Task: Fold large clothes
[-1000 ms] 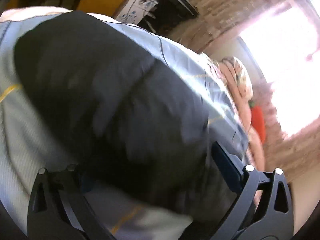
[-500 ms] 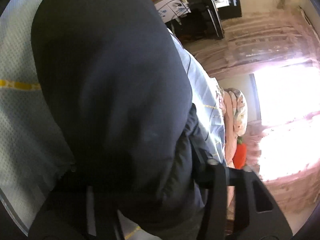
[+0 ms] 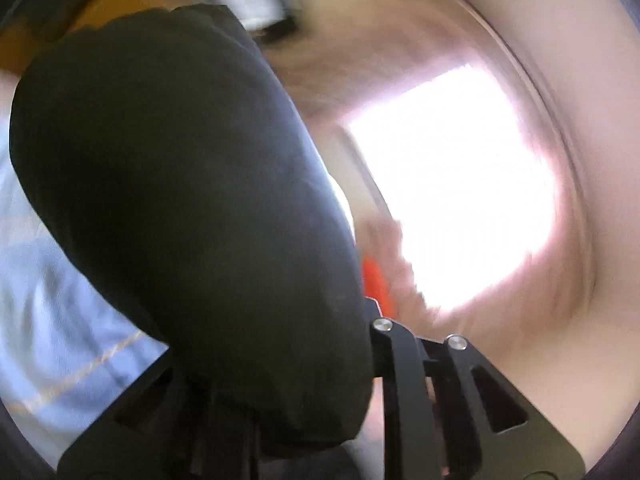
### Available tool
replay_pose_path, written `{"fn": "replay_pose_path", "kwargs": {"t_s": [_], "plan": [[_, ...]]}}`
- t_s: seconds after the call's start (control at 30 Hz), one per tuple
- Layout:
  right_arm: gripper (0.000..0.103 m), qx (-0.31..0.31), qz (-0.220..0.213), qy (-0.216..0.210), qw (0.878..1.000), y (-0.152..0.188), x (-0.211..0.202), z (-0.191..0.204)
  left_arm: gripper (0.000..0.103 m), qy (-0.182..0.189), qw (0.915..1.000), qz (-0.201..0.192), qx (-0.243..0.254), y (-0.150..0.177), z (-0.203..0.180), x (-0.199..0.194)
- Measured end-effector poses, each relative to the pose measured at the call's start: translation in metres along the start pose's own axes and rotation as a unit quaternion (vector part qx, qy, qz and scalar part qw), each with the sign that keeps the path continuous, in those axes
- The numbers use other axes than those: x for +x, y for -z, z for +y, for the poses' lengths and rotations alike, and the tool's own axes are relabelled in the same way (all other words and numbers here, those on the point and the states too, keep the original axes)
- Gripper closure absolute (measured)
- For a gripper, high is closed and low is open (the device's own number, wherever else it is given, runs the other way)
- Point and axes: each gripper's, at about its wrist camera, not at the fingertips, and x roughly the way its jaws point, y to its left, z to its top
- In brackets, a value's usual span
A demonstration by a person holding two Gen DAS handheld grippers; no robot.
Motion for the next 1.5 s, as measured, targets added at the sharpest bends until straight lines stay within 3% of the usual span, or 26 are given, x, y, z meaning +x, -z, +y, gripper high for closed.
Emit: {"fn": "replay_pose_path", "kwargs": {"t_s": [0.07,0.13,0.23,0.3,0.33,0.37,0.43,0.5,0.63,0.67,0.8,0.83,0.87,0.93,1.03,1.1,1.17,1.23,1.27,1.3,1.33,1.37,1.4,1.43,1.47,1.5], "plan": [[0.001,-0.002,0.008,-0.003,1.0,-0.001,-0.003,0.0,0.087,-0.006,0.9915,0.027,0.127,0.038,-0.069,0.012],[0.001,-0.005,0.031,-0.003,1.0,-0.004,-0.015,-0.006,0.087,0.007,0.9826,0.062,0.175,0.078,-0.106,0.024],[0.001,0.028,0.001,-0.02,0.999,-0.001,-0.066,-0.035,0.087,0.022,0.964,0.121,0.236,0.152,-0.145,0.044],[0.001,0.05,-0.033,-0.014,0.998,0.005,-0.106,-0.062,0.087,0.013,0.9361,0.141,0.322,0.211,-0.171,0.047],[0.001,0.065,-0.046,0.015,0.997,0.007,-0.124,-0.078,0.087,0.009,0.9118,0.152,0.381,0.25,-0.184,0.047],[0.001,0.076,-0.049,0.03,0.995,0.009,-0.134,-0.089,0.087,0.005,0.8966,0.158,0.413,0.272,-0.19,0.047],[0.001,0.115,-0.055,0.042,0.991,0.012,-0.158,-0.123,0.087,-0.001,0.8543,0.183,0.487,0.331,-0.198,0.048],[0.001,0.145,-0.063,0.037,0.987,0.014,-0.172,-0.145,0.087,0.0,0.8242,0.203,0.529,0.369,-0.196,0.048],[0.001,0.181,-0.058,0.017,0.982,0.013,-0.182,-0.17,0.085,-0.021,0.7743,0.211,0.596,0.413,-0.181,0.044],[0.001,0.188,-0.064,0.016,0.98,0.015,-0.185,-0.174,0.085,-0.027,0.7687,0.216,0.601,0.433,-0.177,0.037],[0.001,0.212,-0.053,0.017,0.976,0.02,-0.183,-0.187,0.06,-0.032,0.7552,0.234,0.611,0.423,-0.16,0.057],[0.001,0.22,-0.051,0.013,0.974,0.021,-0.181,-0.189,0.027,-0.018,0.7515,0.248,0.611,0.425,-0.159,0.056],[0.001,0.229,-0.045,0.008,0.972,0.024,-0.177,-0.19,0.005,0.0,0.7482,0.268,0.607,0.433,-0.164,0.054],[0.001,0.236,-0.035,0.005,0.971,0.027,-0.174,-0.195,0.002,0.021,0.7377,0.281,0.614,0.43,-0.164,0.053],[0.001,0.247,-0.016,0.008,0.969,0.037,-0.16,-0.198,0.002,0.052,0.7011,0.277,0.655,0.427,-0.16,0.061],[0.001,0.255,0.0,0.009,0.967,0.043,-0.151,-0.2,0.002,0.126,0.6741,0.305,0.661,0.419,-0.164,0.039],[0.001,0.265,0.008,0.008,0.964,0.049,-0.145,-0.202,0.002,0.193,0.6624,0.322,0.648,0.387,-0.167,0.029],[0.001,0.275,0.014,0.005,0.961,0.052,-0.14,-0.206,0.002,0.268,0.6677,0.322,0.615,0.342,-0.172,0.011],[0.001,0.276,0.016,0.004,0.961,0.052,-0.139,-0.206,0.002,0.3,0.6872,0.303,0.588,0.307,-0.175,0.005],[0.001,0.277,0.018,0.004,0.961,0.053,-0.137,-0.207,0.002,0.31,0.714,0.278,0.563,0.272,-0.175,0.01],[0.001,0.276,0.019,0.006,0.961,0.054,-0.136,-0.207,0.002,0.295,0.7615,0.237,0.527,0.228,-0.171,0.015],[0.001,0.274,0.019,0.007,0.961,0.054,-0.136,-0.207,0.002,0.266,0.7971,0.209,0.5,0.2,-0.164,0.02],[0.001,0.27,0.02,0.012,0.963,0.055,-0.135,-0.205,0.002,0.22,0.838,0.182,0.465,0.168,-0.151,0.03],[0.001,0.265,0.021,0.016,0.964,0.055,-0.133,-0.205,0.002,0.179,0.8657,0.168,0.436,0.15,-0.139,0.036],[0.001,0.259,0.024,0.022,0.965,0.055,-0.132,-0.202,0.002,0.101,0.9026,0.155,0.389,0.122,-0.116,0.06],[0.001,0.254,0.025,0.027,0.967,0.055,-0.133,-0.201,0.002,0.028,0.9288,0.135,0.344,0.104,-0.093,0.073]]}}
